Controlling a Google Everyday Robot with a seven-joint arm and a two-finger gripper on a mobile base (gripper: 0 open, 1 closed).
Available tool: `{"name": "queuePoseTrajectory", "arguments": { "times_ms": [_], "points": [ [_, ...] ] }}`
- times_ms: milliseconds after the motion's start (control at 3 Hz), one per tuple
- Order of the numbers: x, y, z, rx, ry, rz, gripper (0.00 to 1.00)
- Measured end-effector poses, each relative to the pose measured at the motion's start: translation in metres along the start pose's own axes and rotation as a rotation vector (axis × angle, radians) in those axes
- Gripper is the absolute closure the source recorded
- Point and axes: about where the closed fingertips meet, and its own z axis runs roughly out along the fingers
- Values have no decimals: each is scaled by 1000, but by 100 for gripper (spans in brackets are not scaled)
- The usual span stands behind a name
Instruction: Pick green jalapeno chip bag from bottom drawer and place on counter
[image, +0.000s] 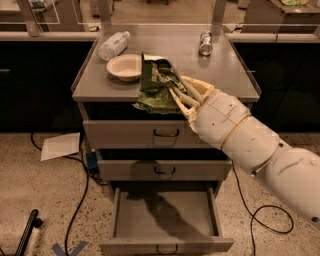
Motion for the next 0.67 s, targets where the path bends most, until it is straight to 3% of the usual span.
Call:
{"name": "queuePoseTrajectory", "arguments": {
  "times_ms": [333,667],
  "points": [
    [-1,-13,9,1,-20,-28,100],
    [8,-46,25,6,-5,-82,100]
  ]
}}
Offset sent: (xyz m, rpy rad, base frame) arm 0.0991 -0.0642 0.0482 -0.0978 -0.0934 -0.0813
